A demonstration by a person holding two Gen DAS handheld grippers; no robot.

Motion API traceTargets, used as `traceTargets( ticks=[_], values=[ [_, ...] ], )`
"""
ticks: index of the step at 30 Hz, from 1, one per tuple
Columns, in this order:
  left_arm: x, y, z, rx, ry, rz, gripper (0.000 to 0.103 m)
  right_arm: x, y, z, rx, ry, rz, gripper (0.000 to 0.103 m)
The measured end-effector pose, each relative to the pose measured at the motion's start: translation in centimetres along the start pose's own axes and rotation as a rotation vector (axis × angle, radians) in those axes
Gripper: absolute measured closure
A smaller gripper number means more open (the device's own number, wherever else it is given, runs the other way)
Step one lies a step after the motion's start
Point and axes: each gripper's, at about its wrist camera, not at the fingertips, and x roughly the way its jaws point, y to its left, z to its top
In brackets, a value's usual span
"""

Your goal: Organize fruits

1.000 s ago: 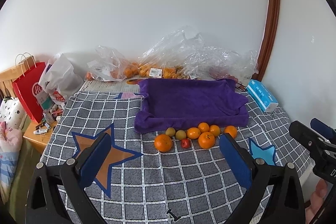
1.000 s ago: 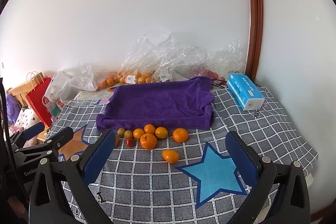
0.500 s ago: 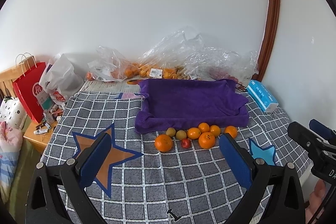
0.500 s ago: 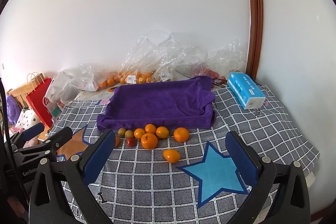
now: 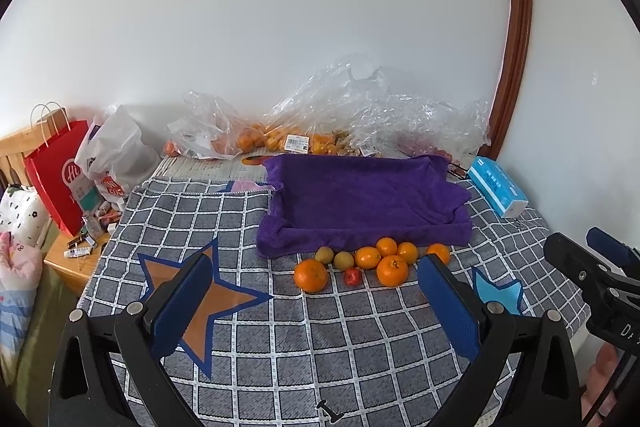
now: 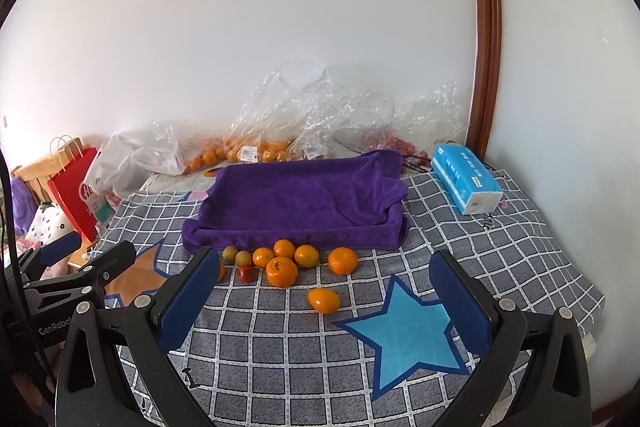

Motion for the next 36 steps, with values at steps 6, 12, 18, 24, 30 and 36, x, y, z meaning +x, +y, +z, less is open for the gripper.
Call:
traceTargets(
  ticks=[6,12,18,24,30,36],
  values=[
    [0.0,0.2,0.2,-0.014,0.002,-0.001,0.000,0.2,-0.1,0.0,0.000,0.001,-0.006,0.000],
    [0.0,0.1,0.0,-0.011,-0.009,0.006,0.000,0.3,0.1,0.1,-0.012,-0.014,-0.012,0.000],
    [-0.1,0.4,-0.1,-0.010,-0.018,0.004,0.000,1.2,0.1,0.0,-0.010,0.003,-0.007,0.000],
    [0.4,1.1,0.2,-0.019,-0.026,0.010,0.001,2.0,0.2,0.1,-0.014,0.015,0.001,0.000],
    [1.3,1.7,0.3,-0.024,-0.028,0.005,0.001,3.1,1.1,0.4,-0.068,0.016,-0.020,0.000],
    [2.7,2.6,0.6,-0.037,-0.030,0.013,0.001,4.5,1.3,0.9,-0.065,0.036,-0.059,0.000]
  ],
)
